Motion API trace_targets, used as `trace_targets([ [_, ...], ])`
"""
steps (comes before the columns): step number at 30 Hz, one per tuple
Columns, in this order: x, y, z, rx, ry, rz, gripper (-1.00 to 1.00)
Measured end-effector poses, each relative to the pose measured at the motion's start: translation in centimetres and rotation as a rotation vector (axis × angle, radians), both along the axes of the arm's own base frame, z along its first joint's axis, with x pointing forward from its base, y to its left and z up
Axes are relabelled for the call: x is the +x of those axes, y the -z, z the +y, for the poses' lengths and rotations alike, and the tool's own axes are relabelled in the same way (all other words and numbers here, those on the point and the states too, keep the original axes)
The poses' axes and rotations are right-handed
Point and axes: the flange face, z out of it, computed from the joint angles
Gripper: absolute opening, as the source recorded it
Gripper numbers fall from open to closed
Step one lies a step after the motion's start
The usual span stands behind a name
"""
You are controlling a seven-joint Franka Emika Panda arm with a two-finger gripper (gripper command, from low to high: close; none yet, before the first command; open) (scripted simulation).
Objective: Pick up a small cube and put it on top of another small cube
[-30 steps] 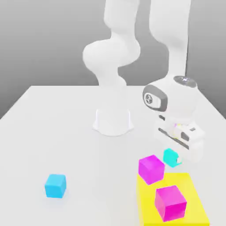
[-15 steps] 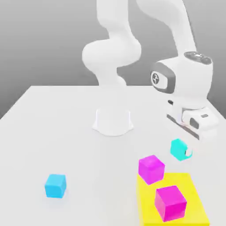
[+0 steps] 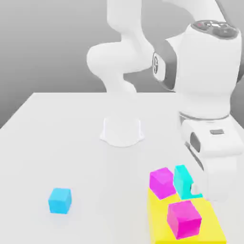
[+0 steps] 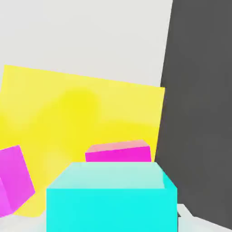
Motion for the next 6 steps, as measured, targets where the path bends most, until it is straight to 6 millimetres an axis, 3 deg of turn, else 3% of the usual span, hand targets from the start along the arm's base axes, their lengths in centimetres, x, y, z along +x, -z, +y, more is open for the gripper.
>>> trace_targets([
  [1, -0.01, 0.78, -0.05, -0.001, 0.001, 0.0, 1.0],
  [6, -0.01, 0.78, -0.05, -0.001, 0.001, 0.0, 1.0],
])
